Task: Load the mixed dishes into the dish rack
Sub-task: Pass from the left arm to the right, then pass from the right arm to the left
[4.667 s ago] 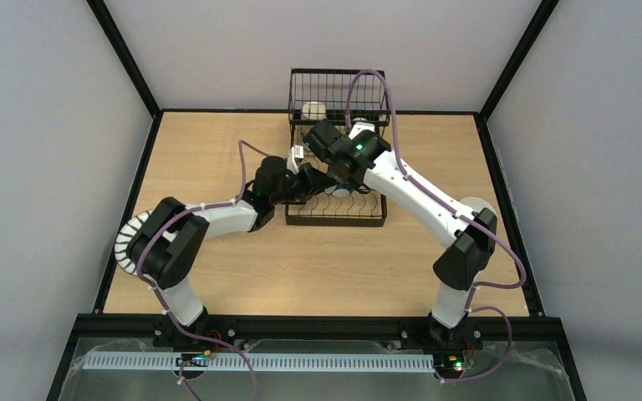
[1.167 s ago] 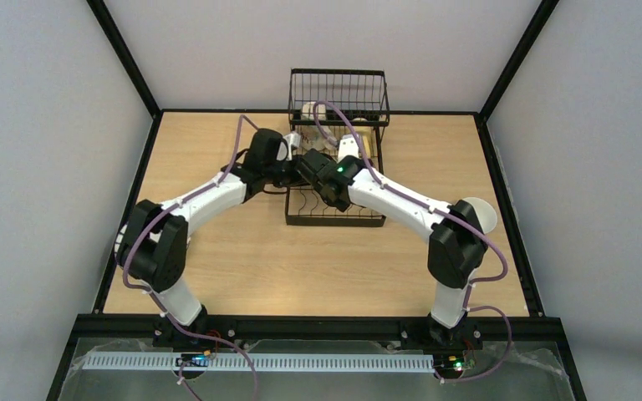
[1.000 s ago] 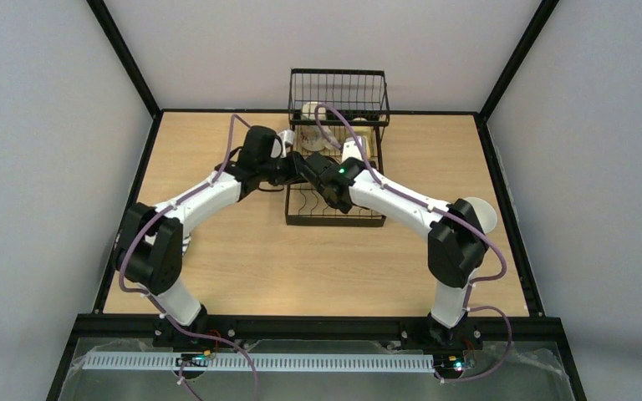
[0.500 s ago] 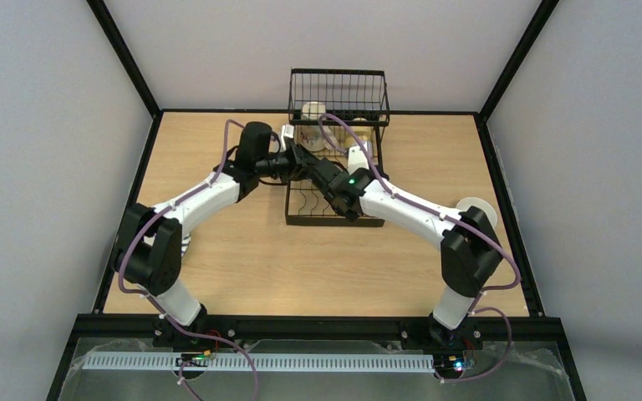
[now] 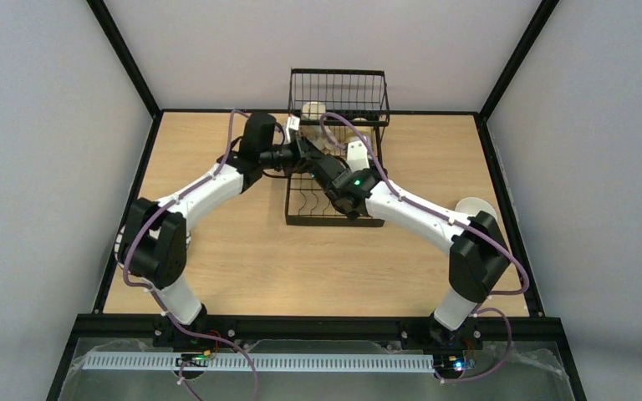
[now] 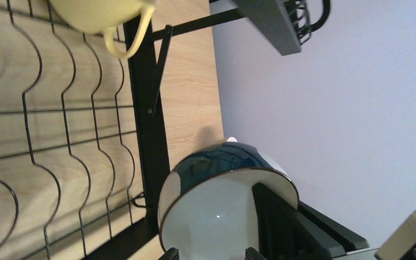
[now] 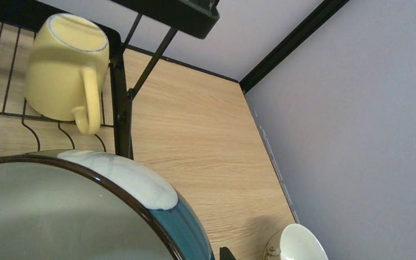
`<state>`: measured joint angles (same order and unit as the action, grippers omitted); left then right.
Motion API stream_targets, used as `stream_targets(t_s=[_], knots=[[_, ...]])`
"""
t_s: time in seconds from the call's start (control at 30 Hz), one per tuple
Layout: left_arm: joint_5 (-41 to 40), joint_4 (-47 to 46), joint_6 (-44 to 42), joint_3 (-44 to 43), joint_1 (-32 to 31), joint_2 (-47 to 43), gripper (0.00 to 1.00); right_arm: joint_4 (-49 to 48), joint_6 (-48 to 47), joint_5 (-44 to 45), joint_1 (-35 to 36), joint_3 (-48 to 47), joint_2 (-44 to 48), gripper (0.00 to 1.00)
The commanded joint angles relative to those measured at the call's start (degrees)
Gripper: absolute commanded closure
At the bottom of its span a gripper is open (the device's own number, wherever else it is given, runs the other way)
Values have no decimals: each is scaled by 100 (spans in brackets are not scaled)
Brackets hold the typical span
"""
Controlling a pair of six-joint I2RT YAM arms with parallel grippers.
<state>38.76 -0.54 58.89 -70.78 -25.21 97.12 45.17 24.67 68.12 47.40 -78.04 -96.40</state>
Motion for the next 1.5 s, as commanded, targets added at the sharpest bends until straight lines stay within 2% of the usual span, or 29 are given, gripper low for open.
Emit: stream_targets(t_s=[0.0,0.27,0.57,0.83,0.97,1.1,1.33,1.47], knots=[[-191,542,-1164,-384,-28,181,33,-136,-154,108,50,-364,350,100],[-301,-160,-1572,-174,-105,329,34,227,-242,-180,76,-818,500,100],[-209,-715,-1897,-321,-168,368,35,-77,-651,-520,77,-537,861,100],[-191,-997,-1862,-300,-160,300,36,-87,-598,-554,77,-395,901,100],[-120,-1044,-1542,-441,-133,335,40,-191,-601,-416,77,-191,1003,100],[68,-1082,-794,-653,-143,346,43,-711,-902,-283,77,245,1228,100],[359,-40,-273,-1203,-339,446,44,-1677,-1595,9,77,771,1416,100],[507,469,-136,-1315,-416,464,43,-1870,-1684,157,77,825,1373,100]])
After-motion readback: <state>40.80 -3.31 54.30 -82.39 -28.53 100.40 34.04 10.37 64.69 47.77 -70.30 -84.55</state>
